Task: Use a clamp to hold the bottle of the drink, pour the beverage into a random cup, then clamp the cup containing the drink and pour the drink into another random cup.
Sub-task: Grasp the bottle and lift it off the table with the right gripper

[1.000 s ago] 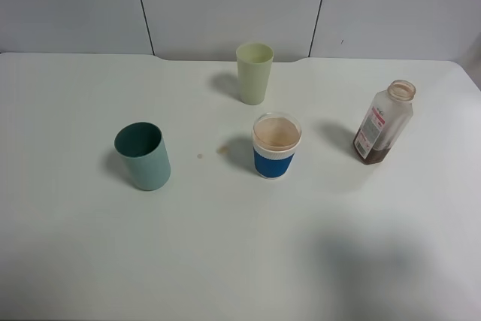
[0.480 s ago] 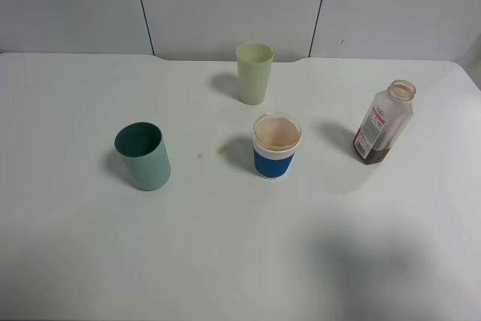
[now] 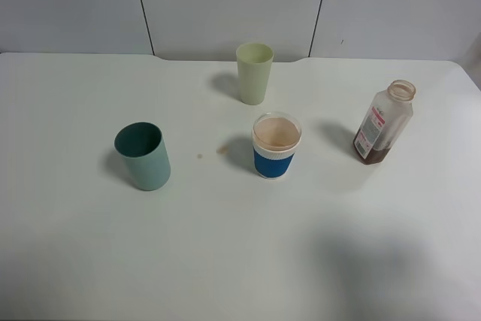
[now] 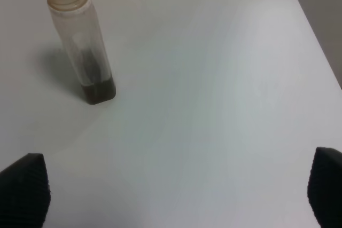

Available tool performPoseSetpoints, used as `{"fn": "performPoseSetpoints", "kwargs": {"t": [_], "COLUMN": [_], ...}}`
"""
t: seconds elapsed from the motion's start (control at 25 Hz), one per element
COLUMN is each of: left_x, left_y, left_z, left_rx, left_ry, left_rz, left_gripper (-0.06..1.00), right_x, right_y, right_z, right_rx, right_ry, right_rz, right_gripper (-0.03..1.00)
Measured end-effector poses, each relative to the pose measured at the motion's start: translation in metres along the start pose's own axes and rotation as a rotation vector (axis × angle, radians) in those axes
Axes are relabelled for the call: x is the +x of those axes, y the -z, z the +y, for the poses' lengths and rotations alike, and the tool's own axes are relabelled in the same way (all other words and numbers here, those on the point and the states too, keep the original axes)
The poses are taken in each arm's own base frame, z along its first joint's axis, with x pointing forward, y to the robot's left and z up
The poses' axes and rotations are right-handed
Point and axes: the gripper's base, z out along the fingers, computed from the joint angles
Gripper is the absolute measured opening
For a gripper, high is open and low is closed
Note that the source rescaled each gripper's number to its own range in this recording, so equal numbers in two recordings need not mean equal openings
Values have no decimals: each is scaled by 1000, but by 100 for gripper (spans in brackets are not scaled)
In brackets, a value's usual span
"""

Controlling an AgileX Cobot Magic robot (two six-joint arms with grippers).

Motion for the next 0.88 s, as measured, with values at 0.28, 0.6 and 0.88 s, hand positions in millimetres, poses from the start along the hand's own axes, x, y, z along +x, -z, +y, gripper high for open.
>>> {"fn": "performPoseSetpoints", "kwargs": {"t": [0.28,0.6,0.88], "left_x": [0,0,0], "left_y": [0,0,0], "left_z": [0,0,0], "left_rx": [0,0,0], "left_ry": [0,0,0], "left_rz": [0,0,0], "left_gripper": [50,50,50], "right_x": [0,-1,-52], "right_y": [0,0,15], "right_z": [0,1,4], "right_rx": [0,-11,-56], "right_ry": [0,3,-16], "right_rz": [0,-7,-357], "right_gripper": [100,100,100]}}
